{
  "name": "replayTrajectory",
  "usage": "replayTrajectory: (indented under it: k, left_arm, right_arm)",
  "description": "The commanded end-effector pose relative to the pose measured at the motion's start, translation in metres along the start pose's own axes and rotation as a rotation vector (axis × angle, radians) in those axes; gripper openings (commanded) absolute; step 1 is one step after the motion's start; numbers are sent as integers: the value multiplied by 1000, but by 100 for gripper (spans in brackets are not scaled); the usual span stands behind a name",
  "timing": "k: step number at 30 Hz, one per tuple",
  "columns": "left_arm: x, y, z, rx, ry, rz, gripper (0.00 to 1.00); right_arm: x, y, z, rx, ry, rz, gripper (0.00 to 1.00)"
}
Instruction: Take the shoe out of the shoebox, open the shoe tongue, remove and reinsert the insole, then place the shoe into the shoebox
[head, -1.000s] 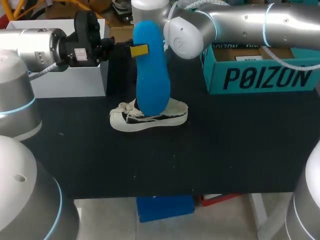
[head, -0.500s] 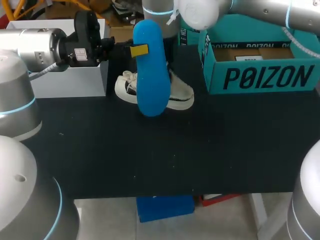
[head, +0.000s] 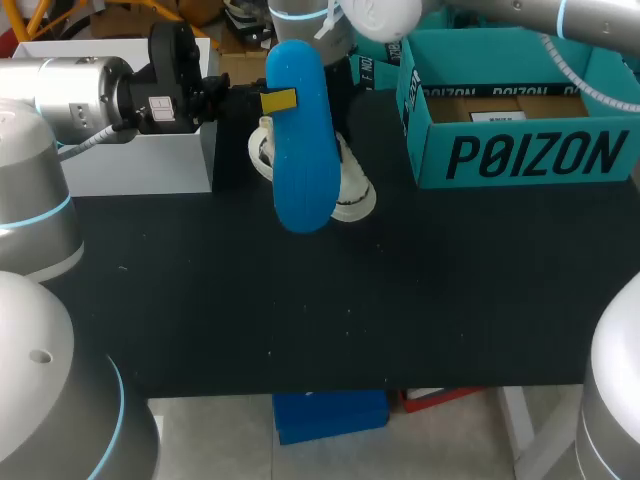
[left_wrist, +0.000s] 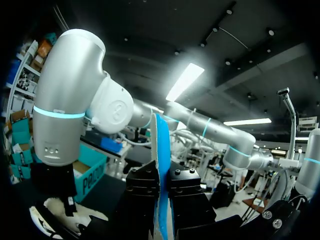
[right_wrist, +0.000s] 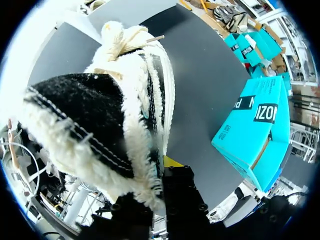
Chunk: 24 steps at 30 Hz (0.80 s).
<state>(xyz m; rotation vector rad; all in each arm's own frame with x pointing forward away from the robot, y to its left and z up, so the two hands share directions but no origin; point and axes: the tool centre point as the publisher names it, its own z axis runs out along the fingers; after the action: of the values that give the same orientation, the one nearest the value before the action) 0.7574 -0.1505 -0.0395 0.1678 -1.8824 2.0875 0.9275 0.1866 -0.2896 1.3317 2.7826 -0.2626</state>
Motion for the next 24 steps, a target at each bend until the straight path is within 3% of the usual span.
replayTrajectory:
  k: [1, 8, 17, 24]
  left_arm:
    - [0, 2, 1, 2, -4, 2, 0]
    - [0, 2, 1, 2, -4, 2, 0]
    - [0, 2, 1, 2, -4, 2, 0]
    - [0, 2, 1, 2, -4, 2, 0]
  right_arm:
    - [0, 3, 4, 50, 61, 615, 0]
    - [8, -1, 18, 30, 99, 766, 0]
    - [28, -9, 50, 16, 168, 824, 0]
    - [35, -11, 63, 6, 153, 824, 0]
